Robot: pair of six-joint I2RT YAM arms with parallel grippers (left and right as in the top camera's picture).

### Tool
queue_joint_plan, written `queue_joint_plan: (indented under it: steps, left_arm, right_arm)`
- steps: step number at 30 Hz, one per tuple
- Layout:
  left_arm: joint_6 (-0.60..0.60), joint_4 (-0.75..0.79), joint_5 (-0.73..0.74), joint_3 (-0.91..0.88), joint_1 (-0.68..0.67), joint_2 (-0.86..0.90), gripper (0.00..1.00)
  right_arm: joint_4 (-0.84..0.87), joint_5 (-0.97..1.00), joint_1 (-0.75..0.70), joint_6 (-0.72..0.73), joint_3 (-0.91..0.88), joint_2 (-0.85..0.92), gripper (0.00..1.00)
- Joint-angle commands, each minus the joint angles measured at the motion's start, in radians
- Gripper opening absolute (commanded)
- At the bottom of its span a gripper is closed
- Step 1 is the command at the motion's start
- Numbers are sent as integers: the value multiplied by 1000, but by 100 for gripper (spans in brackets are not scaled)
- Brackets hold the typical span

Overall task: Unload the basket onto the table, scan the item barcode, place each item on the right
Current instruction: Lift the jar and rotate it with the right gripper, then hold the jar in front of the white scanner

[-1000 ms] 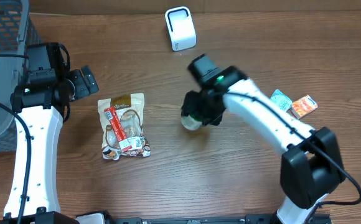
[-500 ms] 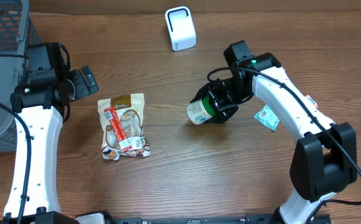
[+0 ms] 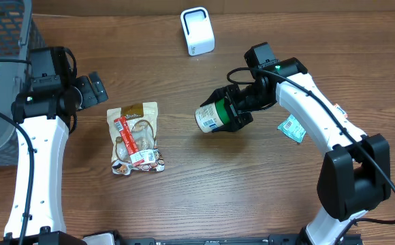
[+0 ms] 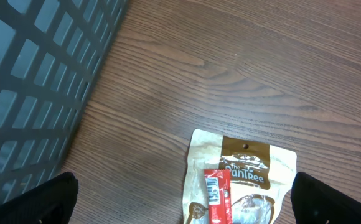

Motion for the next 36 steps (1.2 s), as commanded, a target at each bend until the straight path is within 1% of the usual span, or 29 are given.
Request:
queue_joint_plan:
  steps: [1, 6, 9, 11, 12, 14, 17, 19, 21, 24, 28, 29, 31, 33, 36]
  left_arm:
    - [16, 2, -5, 16, 3, -5, 100]
    - [16, 2, -5, 16, 3, -5, 100]
    - [16, 2, -5, 16, 3, -5, 100]
    - [16, 2, -5, 16, 3, -5, 100]
    - [16, 2, -5, 16, 3, -5, 100]
    - [16, 2, -5, 16, 3, -5, 100]
    - [16, 2, -5, 16, 3, -5, 100]
    - [16, 2, -5, 16, 3, -5, 100]
    - [16, 2, -5, 16, 3, -5, 100]
    - [16, 2, -5, 16, 3, -5, 100]
    - [16, 2, -5, 16, 3, -5, 100]
    - [16, 2, -5, 16, 3, -5, 100]
    - [16, 2, -5, 16, 3, -5, 100]
    - [16, 2, -5, 16, 3, -5, 100]
    - [16, 2, -5, 16, 3, -5, 100]
  right_arm:
    - [6, -61, -3, 61, 20, -26, 4]
    - [33, -57, -3, 61, 19, -26, 4]
    - [127, -7, -4, 60, 19, -26, 4]
    - [208, 138, -4, 54, 19, -26, 4]
    - [217, 186, -4, 45, 19, -26, 4]
    - [214, 417, 4, -11, 19, -26, 4]
    - [214, 634, 13, -89, 19, -26, 4]
    - [214, 777, 18, -174, 19, -26, 4]
    - [216, 866, 19, -275, 19, -26, 4]
    - [220, 910, 18, -427, 19, -26, 4]
    - [238, 909, 16, -510, 19, -26, 4]
    - [240, 908, 16, -554, 20, -26, 4]
    - [274, 834, 16, -761, 23, -26, 4]
    - [294, 786, 16, -852, 29, -26, 4]
    - [282, 785, 23, -959, 86, -26, 4]
